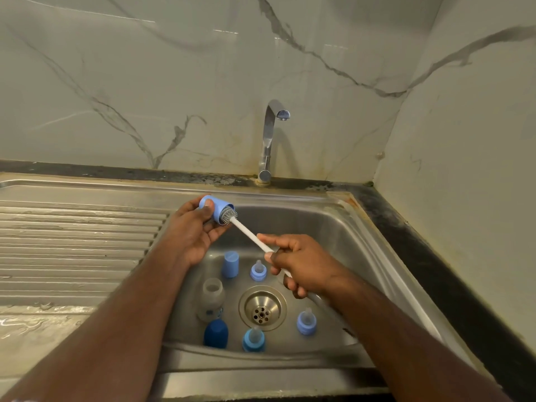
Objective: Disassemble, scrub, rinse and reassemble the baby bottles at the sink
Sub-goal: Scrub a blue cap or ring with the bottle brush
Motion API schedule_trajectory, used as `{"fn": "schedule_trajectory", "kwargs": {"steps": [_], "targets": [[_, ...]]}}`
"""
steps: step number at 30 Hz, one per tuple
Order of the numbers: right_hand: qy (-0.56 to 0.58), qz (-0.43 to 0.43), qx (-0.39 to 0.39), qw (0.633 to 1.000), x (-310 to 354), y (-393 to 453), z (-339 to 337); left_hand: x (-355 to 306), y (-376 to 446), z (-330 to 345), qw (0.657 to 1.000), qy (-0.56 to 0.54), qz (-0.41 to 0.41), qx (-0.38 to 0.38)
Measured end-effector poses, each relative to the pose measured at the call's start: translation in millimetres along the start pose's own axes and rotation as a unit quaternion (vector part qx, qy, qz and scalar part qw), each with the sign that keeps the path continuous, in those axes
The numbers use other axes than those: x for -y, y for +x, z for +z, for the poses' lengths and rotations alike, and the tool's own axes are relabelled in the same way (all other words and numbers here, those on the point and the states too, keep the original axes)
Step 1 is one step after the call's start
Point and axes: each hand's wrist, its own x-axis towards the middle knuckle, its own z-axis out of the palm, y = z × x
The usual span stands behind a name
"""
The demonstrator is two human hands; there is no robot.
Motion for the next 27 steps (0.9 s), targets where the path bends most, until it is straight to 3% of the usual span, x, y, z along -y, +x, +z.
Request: {"fn": "schedule_trajectory", "kwargs": {"steps": [3,5,8,10,12,13,15,16,18,20,22,25,27], "targets": [[0.114,0.031,0.045,0.992,1,2,3,-3,-4,3,0.999,-0.011,-0.031,0.034],[0.099,0.037,0.066,0.992,1,1,3,-4,-4,2,0.999,-0.005,-0.034,0.035],[-0.101,0.012,0.013,0.995,5,3,5,-4,-3,-1,1.000,0.012,-0.025,0.012],[-0.266,-0.031,-0.051,0.962,5,9,5,-2,-3,1,0.999,0.016,-0.027,0.012],[-0.314,-0.066,-0.076,0.944,3,10,8,-1,-5,5,0.999,0.004,-0.032,0.019],[-0.264,-0.069,-0.068,0.960,2,9,10,-1,-6,6,0.999,0.001,-0.032,0.020],[-0.061,-0.025,-0.017,0.998,3,3,12,-3,-5,4,0.999,0.004,-0.032,0.015],[0.021,-0.003,0.007,1.000,4,0,11,-4,-5,3,0.999,0.005,-0.032,0.012],[0.036,0.016,0.028,0.999,3,-2,9,-3,-2,0,1.000,0.014,-0.028,-0.001],[-0.084,0.002,0.012,0.996,2,2,8,-3,-1,-2,0.999,0.024,-0.021,-0.020],[-0.251,-0.044,-0.035,0.966,4,6,9,-3,-1,-2,0.999,0.022,-0.017,-0.026],[-0.462,-0.110,-0.099,0.874,3,5,10,-2,-2,0,0.999,0.029,-0.021,-0.014],[-0.544,-0.120,-0.120,0.822,3,1,13,-2,-1,-1,0.999,0.033,-0.020,-0.007]]}}
